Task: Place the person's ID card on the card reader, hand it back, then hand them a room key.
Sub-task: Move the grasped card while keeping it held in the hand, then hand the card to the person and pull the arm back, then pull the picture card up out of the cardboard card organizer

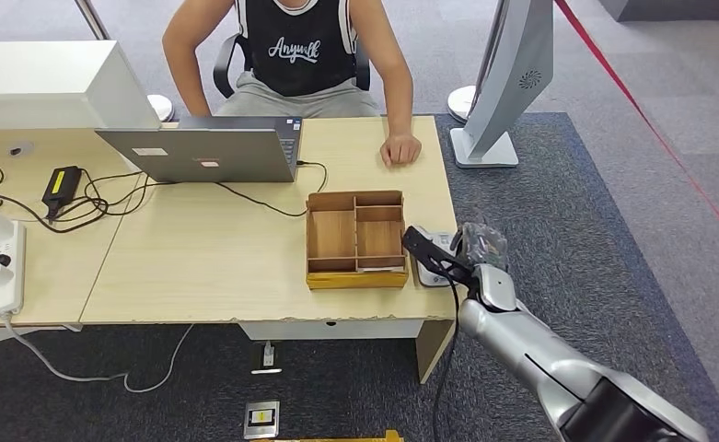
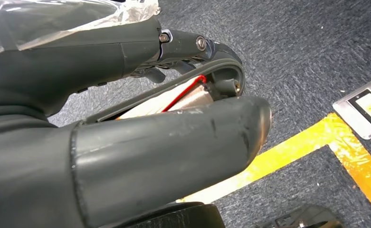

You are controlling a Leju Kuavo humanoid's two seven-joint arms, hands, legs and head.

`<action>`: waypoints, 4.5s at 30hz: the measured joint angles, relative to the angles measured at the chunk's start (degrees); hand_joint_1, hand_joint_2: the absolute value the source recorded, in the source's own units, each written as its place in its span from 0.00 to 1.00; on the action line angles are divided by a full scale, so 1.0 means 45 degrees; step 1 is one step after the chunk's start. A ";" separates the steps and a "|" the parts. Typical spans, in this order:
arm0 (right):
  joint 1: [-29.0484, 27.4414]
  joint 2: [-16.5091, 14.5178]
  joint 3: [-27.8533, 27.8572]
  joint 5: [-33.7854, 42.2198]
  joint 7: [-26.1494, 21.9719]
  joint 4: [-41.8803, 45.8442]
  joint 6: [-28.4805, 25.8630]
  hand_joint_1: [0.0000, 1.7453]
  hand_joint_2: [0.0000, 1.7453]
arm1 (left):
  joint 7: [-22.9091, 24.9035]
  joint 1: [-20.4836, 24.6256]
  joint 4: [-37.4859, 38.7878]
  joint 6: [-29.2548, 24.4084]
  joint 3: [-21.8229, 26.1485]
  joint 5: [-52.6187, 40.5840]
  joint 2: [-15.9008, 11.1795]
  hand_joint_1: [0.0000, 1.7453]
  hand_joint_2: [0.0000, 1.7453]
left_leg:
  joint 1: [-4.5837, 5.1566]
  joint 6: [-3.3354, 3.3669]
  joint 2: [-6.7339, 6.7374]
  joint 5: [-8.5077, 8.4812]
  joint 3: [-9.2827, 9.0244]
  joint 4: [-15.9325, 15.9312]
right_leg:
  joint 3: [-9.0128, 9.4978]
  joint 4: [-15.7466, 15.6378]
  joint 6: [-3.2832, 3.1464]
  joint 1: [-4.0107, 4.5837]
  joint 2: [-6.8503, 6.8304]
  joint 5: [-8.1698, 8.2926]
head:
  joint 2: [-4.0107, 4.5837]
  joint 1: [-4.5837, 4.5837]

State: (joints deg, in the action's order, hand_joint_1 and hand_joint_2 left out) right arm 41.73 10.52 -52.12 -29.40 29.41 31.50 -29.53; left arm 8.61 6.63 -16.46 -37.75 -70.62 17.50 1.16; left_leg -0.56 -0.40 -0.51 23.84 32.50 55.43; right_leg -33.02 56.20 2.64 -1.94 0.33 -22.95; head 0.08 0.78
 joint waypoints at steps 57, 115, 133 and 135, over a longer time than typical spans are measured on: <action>0.3312 0.0859 -0.0318 -0.2681 0.1658 0.3819 0.2399 1.00 1.00 | 0.0114 0.0153 0.0000 0.0106 -0.0004 -0.0663 0.0010 0.00 0.00 | -0.0004 -0.0001 0.0017 -0.0001 0.0010 -0.0001 | -0.0005 0.0008 -0.0005 0.0005 0.0018 0.0007 | 0.0000 0.0000; 0.5351 -0.3172 -0.2280 -0.3597 0.0965 0.0521 0.3021 1.00 1.00 | 0.0149 0.0013 0.0000 0.0107 -0.0005 -0.0556 0.0034 0.00 0.00 | -0.0022 -0.0004 0.0027 -0.0001 0.0014 0.0000 | -0.0011 -0.0006 -0.0010 0.0021 0.0029 0.0008 | -0.0001 0.0001; 0.5335 -0.3257 -0.2339 -0.3608 0.1052 0.0113 0.2487 0.00 0.00 | 0.0174 0.0010 0.0000 0.0115 -0.0005 -0.0523 0.0034 0.00 0.00 | -0.0022 -0.0005 0.0031 -0.0001 0.0008 0.0000 | -0.0011 -0.0007 -0.0014 0.0021 0.0029 0.0012 | 0.0000 0.0001; 0.5333 -0.3253 -0.2339 -0.3619 0.1070 0.0062 0.2429 0.00 0.00 | 0.0175 0.0013 0.0000 0.0117 -0.0004 -0.0533 0.0034 0.00 0.00 | -0.0022 -0.0005 0.0032 -0.0001 0.0007 0.0001 | -0.0011 -0.0006 -0.0015 0.0021 0.0029 0.0013 | 0.0000 0.0001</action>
State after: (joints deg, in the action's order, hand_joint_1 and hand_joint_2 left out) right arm 65.73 -4.11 -62.64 -45.68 34.23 31.78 -18.61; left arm 9.40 6.69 -16.46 -37.22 -70.64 15.10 1.31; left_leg -0.66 -0.42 -0.36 23.83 32.53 55.43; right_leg -33.07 56.17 2.57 -1.84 0.46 -22.89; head 0.08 0.79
